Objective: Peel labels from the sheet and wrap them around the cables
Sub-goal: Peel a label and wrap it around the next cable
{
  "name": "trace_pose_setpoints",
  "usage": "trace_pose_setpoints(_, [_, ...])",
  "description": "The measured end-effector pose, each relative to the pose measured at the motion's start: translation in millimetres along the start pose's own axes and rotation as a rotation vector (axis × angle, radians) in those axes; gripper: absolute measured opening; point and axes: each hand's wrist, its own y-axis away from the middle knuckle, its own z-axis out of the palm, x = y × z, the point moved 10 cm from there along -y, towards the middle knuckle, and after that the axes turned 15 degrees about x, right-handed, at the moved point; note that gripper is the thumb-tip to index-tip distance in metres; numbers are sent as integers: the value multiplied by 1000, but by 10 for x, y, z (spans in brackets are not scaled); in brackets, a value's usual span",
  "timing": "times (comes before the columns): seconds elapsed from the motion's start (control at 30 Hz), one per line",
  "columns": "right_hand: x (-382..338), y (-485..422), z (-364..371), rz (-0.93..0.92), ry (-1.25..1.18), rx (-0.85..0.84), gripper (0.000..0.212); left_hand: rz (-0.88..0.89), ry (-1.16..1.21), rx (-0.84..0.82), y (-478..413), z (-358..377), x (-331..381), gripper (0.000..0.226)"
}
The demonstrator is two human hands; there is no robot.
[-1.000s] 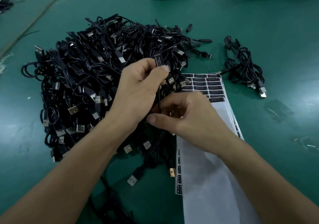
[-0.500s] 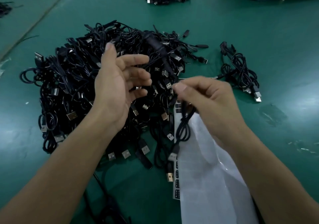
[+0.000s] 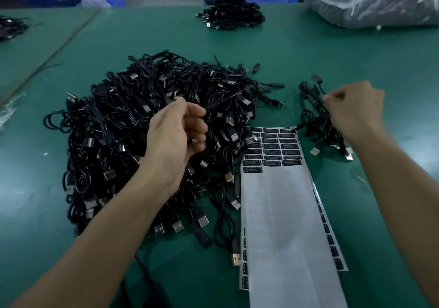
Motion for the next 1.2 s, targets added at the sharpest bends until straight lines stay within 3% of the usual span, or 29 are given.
trace_pose_setpoints(0.17, [-131,88,1,-108,171,44,42,24,10,4,-26,-20,-7,42])
trace_pose_setpoints(0.3, [-617,351,-79,-346,125,121,29,36,-6,6,-34,-18,-22,41])
trace_pose_setpoints(0.47, [-1213,929,298,-426,-170,-177,25,37,-19,9,-41,-17,-39,41])
trace_pose_setpoints(0.6, [-1402,1157,666,-412,-134,-352,52,38,-9,8,-48,-14,-47,40])
trace_pose_setpoints(0.67, [-1418,1175,794,-400,-61,-405,54,36,-4,6,-53,-13,-47,40])
trace_pose_setpoints(0.83, [-1547,1077,666,-450,-45,-251,26,38,-4,10,-56,-15,-42,39])
trace_pose_setpoints(1.0, [-1660,998,438,-521,-172,-131,17,18,21,12,-44,-15,-39,42])
trace_pose_setpoints(1.2, [-1349,814,-202,-154,-785,117,18,-20,48,-9,-14,-13,-40,51])
